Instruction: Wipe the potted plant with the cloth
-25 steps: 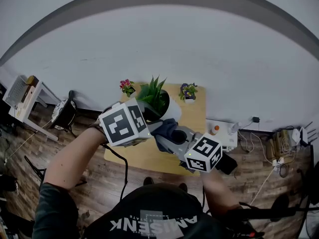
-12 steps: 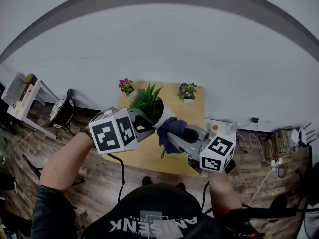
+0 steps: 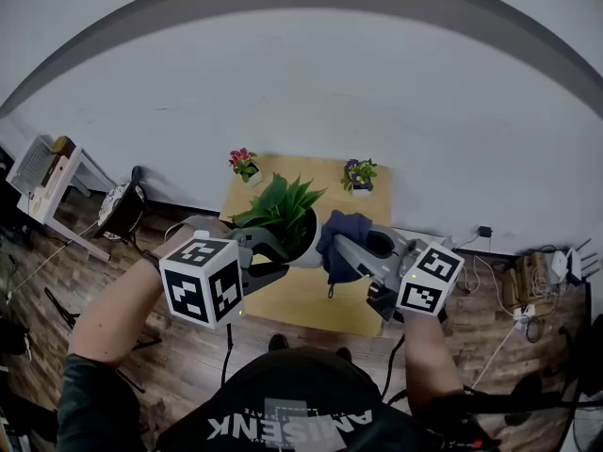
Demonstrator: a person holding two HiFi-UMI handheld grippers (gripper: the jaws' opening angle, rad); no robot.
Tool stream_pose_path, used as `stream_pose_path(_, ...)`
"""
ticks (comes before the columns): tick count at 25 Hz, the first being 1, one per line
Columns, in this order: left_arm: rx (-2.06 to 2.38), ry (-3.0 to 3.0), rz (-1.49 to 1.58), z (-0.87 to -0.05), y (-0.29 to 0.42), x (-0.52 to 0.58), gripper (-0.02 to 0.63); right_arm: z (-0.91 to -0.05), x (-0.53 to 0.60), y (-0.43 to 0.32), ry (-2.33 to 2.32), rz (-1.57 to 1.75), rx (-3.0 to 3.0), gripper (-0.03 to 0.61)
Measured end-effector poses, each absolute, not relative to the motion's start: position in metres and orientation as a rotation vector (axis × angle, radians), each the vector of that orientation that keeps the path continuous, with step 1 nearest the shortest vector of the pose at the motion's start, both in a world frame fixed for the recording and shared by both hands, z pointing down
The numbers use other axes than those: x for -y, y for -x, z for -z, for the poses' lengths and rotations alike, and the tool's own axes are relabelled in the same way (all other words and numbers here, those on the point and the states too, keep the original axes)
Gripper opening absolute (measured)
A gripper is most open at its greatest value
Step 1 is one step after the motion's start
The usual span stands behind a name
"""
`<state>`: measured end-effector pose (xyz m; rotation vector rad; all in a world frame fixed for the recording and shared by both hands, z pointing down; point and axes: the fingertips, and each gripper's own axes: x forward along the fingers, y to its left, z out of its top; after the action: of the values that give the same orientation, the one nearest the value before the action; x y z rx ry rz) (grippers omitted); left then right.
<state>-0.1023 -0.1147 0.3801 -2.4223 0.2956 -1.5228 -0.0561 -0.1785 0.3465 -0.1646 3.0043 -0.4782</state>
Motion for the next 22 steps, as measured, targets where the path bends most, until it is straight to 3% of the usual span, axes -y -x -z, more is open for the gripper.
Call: stream_pose_path(22, 0.062, 2.128, 1.457, -0.388, 0.075, 0.063, 0.011, -0.377, 0.206, 0.093, -0.081, 0.771, -2.961, 0.051)
